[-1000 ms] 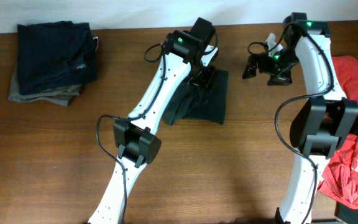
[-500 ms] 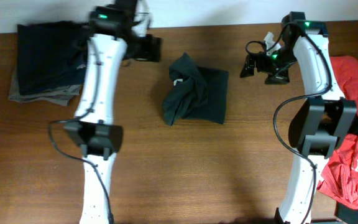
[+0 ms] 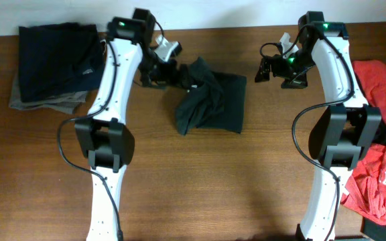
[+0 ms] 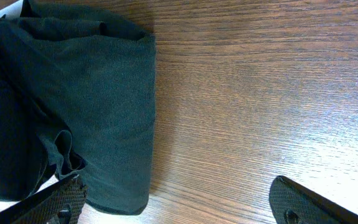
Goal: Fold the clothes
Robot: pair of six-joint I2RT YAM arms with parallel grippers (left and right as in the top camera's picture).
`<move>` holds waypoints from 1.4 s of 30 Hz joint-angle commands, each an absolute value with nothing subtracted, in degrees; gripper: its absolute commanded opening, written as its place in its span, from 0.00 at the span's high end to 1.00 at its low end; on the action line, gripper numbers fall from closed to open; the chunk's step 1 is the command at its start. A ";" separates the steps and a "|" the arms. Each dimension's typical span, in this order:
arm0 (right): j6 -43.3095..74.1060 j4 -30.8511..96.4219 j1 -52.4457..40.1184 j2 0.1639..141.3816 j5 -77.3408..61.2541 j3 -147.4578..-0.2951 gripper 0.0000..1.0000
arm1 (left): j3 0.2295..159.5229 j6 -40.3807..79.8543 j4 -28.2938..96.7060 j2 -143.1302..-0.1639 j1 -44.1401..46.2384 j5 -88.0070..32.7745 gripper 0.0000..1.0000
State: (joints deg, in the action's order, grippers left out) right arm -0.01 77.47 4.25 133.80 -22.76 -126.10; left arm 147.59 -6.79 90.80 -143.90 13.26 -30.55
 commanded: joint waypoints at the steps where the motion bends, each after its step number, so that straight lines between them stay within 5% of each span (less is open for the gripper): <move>1: -0.19 77.32 4.14 132.60 -23.29 -125.91 0.01 | 141.93 -8.95 88.79 -143.13 13.78 -32.42 0.05; 14: -0.58 77.34 4.14 132.60 -20.88 -125.91 0.01 | 137.56 -15.11 86.39 -143.13 19.55 -42.33 0.11; 17: -0.58 77.32 4.14 132.60 -20.88 -125.91 0.01 | 137.60 -15.09 86.39 -143.13 20.88 -42.68 0.47; 21: -0.56 77.32 4.14 132.60 -20.47 -125.91 0.01 | 139.09 -15.05 86.39 -143.11 21.06 -42.68 0.77; 27: -0.56 77.30 4.14 132.60 -20.29 -125.91 0.01 | 143.02 -14.20 85.27 -143.11 21.65 -43.35 0.99; 33: -0.56 77.32 4.14 132.60 -20.29 -125.91 0.01 | 142.93 -14.22 82.67 -143.13 23.40 -45.84 0.96; 36: -0.58 77.49 4.14 132.60 -20.27 -125.91 0.01 | 144.00 -14.00 83.11 -143.09 23.46 -40.58 0.57; 40: -0.58 77.60 4.14 132.60 -20.25 -125.91 0.01 | 147.06 -11.05 86.43 -142.28 20.97 -31.70 0.36; 42: -0.58 77.56 4.14 132.60 -20.25 -125.91 0.01 | 148.62 -11.00 88.20 -141.73 19.40 -29.02 0.13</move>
